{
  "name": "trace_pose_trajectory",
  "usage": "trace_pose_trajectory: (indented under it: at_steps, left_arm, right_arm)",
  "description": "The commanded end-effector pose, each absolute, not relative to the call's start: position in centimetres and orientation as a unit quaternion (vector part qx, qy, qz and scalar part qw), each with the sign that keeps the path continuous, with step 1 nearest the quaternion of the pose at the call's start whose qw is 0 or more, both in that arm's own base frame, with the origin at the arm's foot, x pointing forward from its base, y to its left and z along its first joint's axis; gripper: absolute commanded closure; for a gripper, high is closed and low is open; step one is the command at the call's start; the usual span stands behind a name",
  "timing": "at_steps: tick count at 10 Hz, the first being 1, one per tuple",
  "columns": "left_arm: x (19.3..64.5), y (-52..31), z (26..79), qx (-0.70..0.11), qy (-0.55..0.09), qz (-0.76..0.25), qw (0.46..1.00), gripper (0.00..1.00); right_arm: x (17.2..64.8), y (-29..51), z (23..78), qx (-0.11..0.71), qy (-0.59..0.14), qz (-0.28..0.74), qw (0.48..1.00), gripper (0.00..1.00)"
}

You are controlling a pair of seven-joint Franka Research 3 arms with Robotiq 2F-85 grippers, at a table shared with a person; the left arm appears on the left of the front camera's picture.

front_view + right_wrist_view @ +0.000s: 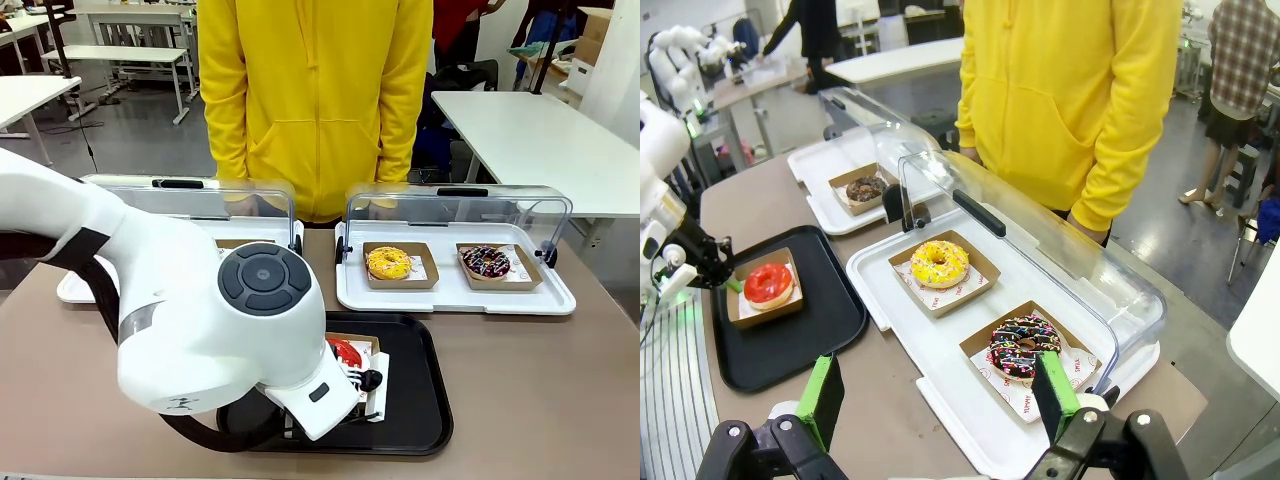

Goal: Move the first donut from the left to the tray.
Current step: Pick up the Paper togo box containing the Donut indicated by the person and place it on the Handle tray.

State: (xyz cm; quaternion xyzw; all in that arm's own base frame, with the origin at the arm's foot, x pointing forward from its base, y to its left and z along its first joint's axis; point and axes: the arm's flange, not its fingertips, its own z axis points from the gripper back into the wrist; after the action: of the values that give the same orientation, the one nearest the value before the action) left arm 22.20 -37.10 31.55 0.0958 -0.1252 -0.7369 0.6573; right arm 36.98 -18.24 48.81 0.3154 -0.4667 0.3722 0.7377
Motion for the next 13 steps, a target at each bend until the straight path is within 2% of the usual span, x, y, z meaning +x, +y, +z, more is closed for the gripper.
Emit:
trace_pose_trajectory:
  at_steps: [1, 6, 7, 8, 9, 11, 12, 13]
  left_arm:
    - [22.5, -38.5, 30.3, 0.109, -0.129, -0.729, 0.663, 0.98]
    - [22.9, -39.0, 29.6, 0.106, -0.105, -0.722, 0.675, 0.98]
    - [23.0, -39.0, 29.6, 0.102, -0.102, -0.719, 0.68, 0.43]
    - [22.9, -38.9, 29.9, 0.102, -0.099, -0.719, 0.681, 0.42]
    - [23.1, -38.8, 30.4, 0.104, -0.094, -0.715, 0.685, 0.0]
    - [23.9, -38.3, 32.7, 0.098, -0.086, -0.706, 0.696, 0.0]
    - [24.3, -38.2, 34.0, 0.095, -0.084, -0.705, 0.698, 0.2]
    - [24.6, -38.2, 35.5, 0.09, -0.079, -0.706, 0.698, 0.1]
  right_arm:
    - [37.2, -18.2, 48.9, 0.314, -0.482, 0.377, 0.726, 0.0]
    - [37.2, -18.2, 48.9, 0.314, -0.482, 0.377, 0.726, 0.0]
    - [37.2, -18.2, 48.9, 0.314, -0.482, 0.377, 0.726, 0.0]
    - [37.2, -18.2, 48.9, 0.314, -0.482, 0.377, 0.726, 0.0]
    - [37.2, -18.2, 48.9, 0.314, -0.482, 0.377, 0.726, 0.0]
    - [37.2, -18.2, 48.9, 0.314, -0.482, 0.377, 0.726, 0.0]
    - [37.2, -18.2, 48.9, 0.314, -0.482, 0.377, 0.726, 0.0]
    - [37.2, -18.2, 48.9, 0.314, -0.482, 0.377, 0.726, 0.0]
